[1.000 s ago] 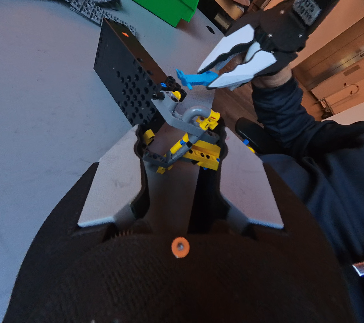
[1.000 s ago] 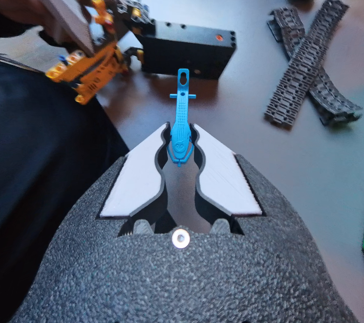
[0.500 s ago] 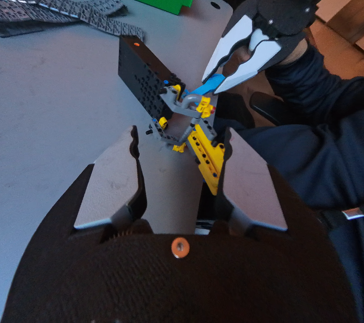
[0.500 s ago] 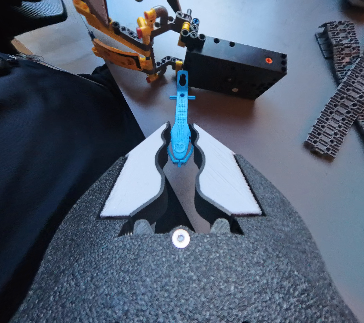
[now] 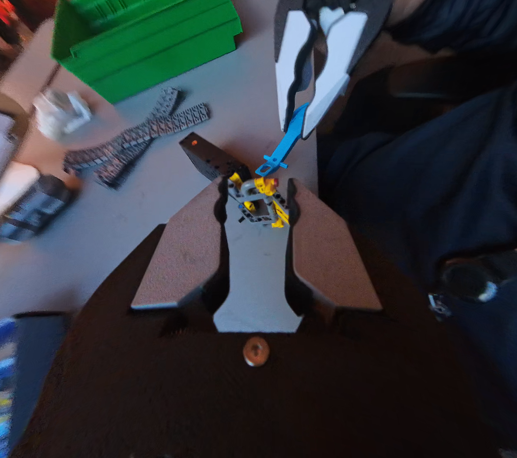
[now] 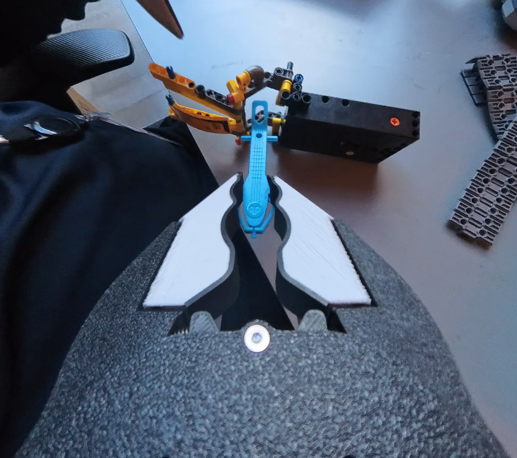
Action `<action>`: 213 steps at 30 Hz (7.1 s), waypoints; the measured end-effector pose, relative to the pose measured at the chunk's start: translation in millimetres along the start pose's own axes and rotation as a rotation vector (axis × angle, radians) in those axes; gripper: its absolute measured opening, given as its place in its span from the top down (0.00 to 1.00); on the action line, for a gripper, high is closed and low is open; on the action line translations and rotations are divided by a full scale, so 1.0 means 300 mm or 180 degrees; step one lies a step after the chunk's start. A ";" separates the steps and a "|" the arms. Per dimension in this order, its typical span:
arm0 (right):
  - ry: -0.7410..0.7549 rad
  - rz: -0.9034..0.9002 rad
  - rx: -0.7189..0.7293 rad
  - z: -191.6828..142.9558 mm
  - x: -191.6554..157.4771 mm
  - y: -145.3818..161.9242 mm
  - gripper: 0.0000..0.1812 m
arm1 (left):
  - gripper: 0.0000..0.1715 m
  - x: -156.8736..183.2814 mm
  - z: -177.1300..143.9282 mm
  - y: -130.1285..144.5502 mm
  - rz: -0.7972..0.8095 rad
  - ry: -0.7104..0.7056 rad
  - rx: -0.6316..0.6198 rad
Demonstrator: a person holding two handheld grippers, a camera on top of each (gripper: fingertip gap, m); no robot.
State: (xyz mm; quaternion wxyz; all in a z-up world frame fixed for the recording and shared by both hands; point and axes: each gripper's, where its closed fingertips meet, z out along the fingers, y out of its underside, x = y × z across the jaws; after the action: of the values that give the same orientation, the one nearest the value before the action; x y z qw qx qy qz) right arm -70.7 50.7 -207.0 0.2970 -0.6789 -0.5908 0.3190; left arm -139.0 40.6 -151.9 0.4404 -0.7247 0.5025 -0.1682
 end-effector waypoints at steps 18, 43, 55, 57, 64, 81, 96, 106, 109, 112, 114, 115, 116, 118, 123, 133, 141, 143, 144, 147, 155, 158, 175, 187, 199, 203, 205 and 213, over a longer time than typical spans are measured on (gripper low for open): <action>-0.0752 0.0345 0.0397 -0.083 -0.034 -0.122 1.00 | 0.92 -0.029 0.131 -0.018 0.2748 -0.1360 -0.0716; 0.0321 -0.0038 0.0289 -0.008 0.208 0.102 0.78 | 1.00 -0.190 0.183 0.055 0.1611 -0.1193 -0.0860; -0.0001 0.0381 -0.0264 0.161 -0.078 0.067 0.74 | 1.00 -0.144 0.087 0.046 0.0638 -0.0948 -0.0562; 0.0094 0.0317 -0.0414 0.198 -0.085 0.082 0.74 | 0.97 -0.125 0.068 0.045 0.0512 -0.0902 -0.0521; 0.0373 0.0091 -0.0850 0.236 -0.023 0.112 0.80 | 0.96 -0.100 0.026 0.050 0.0415 -0.0970 -0.0482; 0.0278 0.0098 -0.1117 0.214 0.082 0.122 0.91 | 0.97 -0.071 0.027 0.067 0.0275 -0.0824 -0.0450; 0.0613 0.0513 0.0425 -0.119 0.301 -0.117 0.92 | 0.91 -0.099 0.040 0.036 -0.0020 -0.0803 -0.0269; 0.0114 0.0422 0.2435 -0.357 0.246 -0.578 0.92 | 0.70 -0.176 0.017 -0.238 -0.0211 -0.1043 0.0699; -0.0070 0.0330 0.2790 -0.361 0.189 -0.662 0.91 | 0.70 -0.180 0.000 -0.310 -0.0083 -0.1174 0.0934; -0.0285 0.0287 0.3160 -0.363 0.124 -0.721 0.92 | 0.74 -0.186 -0.031 -0.347 0.0179 -0.1467 0.1063; -0.0316 0.0270 0.3308 -0.354 0.094 -0.734 0.92 | 0.79 -0.173 -0.054 -0.361 0.0443 -0.1652 0.1113; -0.0298 0.0259 0.3330 -0.343 0.084 -0.734 0.92 | 0.82 -0.162 -0.061 -0.367 0.0552 -0.1698 0.1124; -0.0271 0.0252 0.3334 -0.331 0.077 -0.732 0.92 | 0.82 -0.151 -0.064 -0.373 0.0636 -0.1727 0.1128; -0.0257 0.0254 0.3335 -0.312 0.063 -0.726 0.92 | 0.83 -0.136 -0.061 -0.379 0.0700 -0.1753 0.1103; -0.0339 0.0314 0.3311 -0.285 0.046 -0.719 0.92 | 0.87 -0.134 -0.062 -0.383 0.0819 -0.1881 0.1044; -0.0372 0.0246 0.3197 -0.292 0.037 -0.705 0.91 | 0.97 -0.158 -0.100 -0.363 0.1336 -0.2222 0.0798; -0.0435 -0.0014 0.2605 -0.287 0.004 -0.677 0.80 | 0.98 -0.158 -0.117 -0.334 0.2227 -0.2343 0.0476; -0.0504 -0.0121 0.2291 -0.260 -0.015 -0.647 0.84 | 0.98 -0.143 -0.117 -0.325 0.2490 -0.2308 0.0399; -0.0516 -0.0189 0.2182 -0.253 -0.022 -0.634 0.84 | 0.98 -0.134 -0.114 -0.315 0.2620 -0.2256 0.0349; -0.0560 -0.0344 0.1858 -0.232 -0.041 -0.590 0.88 | 0.98 -0.120 -0.111 -0.286 0.2986 -0.2216 0.0194; -0.0418 -0.0372 0.1501 -0.190 -0.015 -0.535 0.89 | 0.97 -0.111 -0.074 -0.249 0.3109 -0.2107 0.0063; -0.0458 -0.0320 0.1483 -0.172 -0.015 -0.532 0.90 | 0.98 -0.117 -0.067 -0.251 0.2949 -0.2060 0.0156; -0.0462 -0.0183 0.1199 -0.126 0.005 -0.486 0.92 | 0.98 -0.128 -0.026 -0.210 0.2995 -0.1983 0.0110; -0.0601 -0.0205 0.1116 -0.112 -0.010 -0.468 0.94 | 0.98 -0.120 -0.016 -0.195 0.3013 -0.1886 0.0111; 0.0645 -0.2087 0.1559 -0.189 -0.062 -0.523 0.95 | 0.84 -0.096 -0.083 -0.266 0.2895 -0.2075 0.0443; 0.1887 -0.2961 0.1714 -0.242 -0.050 -0.568 0.95 | 0.86 -0.130 -0.146 -0.265 0.2793 -0.2151 0.0501; 0.2090 -0.3002 0.1726 -0.246 -0.047 -0.578 0.95 | 0.86 -0.153 -0.164 -0.253 0.2710 -0.2169 0.0466; 0.1295 -0.1572 0.2278 -0.274 0.020 -0.602 0.95 | 0.85 -0.166 -0.142 -0.206 0.1900 -0.1491 0.0522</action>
State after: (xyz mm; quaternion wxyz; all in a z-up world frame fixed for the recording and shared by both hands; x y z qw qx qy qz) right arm -116.5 77.2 -15.6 0.6886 -0.4221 -0.5174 0.2829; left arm -154.2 70.8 -68.4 0.6293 -0.5278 0.5620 0.0977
